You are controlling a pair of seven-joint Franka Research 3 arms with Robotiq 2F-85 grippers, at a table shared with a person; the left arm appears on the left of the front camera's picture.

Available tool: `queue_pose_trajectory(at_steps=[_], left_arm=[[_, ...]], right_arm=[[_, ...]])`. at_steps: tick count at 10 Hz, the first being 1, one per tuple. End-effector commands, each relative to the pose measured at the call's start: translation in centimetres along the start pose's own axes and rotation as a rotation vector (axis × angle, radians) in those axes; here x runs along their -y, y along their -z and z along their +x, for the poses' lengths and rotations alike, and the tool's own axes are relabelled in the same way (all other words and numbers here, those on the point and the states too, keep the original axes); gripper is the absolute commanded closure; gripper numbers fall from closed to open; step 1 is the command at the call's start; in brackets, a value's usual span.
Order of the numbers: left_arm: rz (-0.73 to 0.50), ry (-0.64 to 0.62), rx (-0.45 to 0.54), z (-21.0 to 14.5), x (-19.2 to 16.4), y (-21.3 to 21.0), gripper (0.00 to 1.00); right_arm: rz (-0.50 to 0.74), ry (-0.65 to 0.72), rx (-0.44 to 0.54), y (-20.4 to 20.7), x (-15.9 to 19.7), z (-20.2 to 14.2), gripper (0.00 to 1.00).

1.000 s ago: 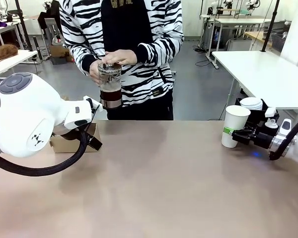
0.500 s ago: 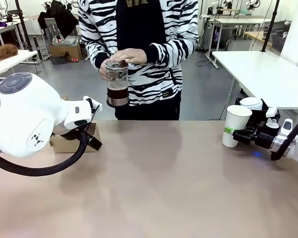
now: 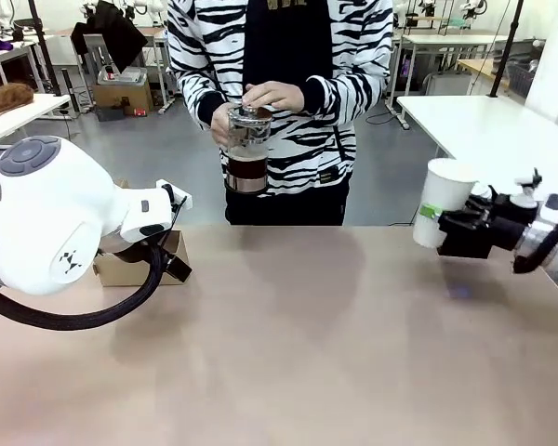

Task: Pour a drink into a cup and package it in a carrier.
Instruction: Pick up the 600 ml Paper Cup and place it in the middle top area of the table.

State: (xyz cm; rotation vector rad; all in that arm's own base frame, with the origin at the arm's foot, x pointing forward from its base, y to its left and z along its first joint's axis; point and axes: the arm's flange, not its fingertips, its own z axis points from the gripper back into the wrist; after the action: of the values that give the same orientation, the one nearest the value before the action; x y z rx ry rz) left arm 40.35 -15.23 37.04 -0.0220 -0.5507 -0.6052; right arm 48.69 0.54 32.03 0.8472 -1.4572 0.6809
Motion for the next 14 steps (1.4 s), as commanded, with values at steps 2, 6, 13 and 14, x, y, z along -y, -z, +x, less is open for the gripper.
queue_pose_trajectory(at_steps=[2,6,13,14], left_arm=[[-0.001,-0.002,0.001,0.0,-0.1,0.0,0.0],[-0.001,-0.002,0.001,0.0,-0.1,0.0,0.0],[-0.001,-0.002,0.001,0.0,-0.1,0.0,0.0],[-0.001,-0.002,0.001,0.0,-0.1,0.0,0.0]], right_arm=[[0.059,0.054,-0.068,7.5,-0.2,0.8,0.2],[0.144,0.068,-0.108,17.2,0.5,-4.3,0.2],[0.171,0.082,-0.128,19.0,1.2,-8.5,0.2],[0.171,0.082,-0.128,19.0,1.2,-8.5,0.2]])
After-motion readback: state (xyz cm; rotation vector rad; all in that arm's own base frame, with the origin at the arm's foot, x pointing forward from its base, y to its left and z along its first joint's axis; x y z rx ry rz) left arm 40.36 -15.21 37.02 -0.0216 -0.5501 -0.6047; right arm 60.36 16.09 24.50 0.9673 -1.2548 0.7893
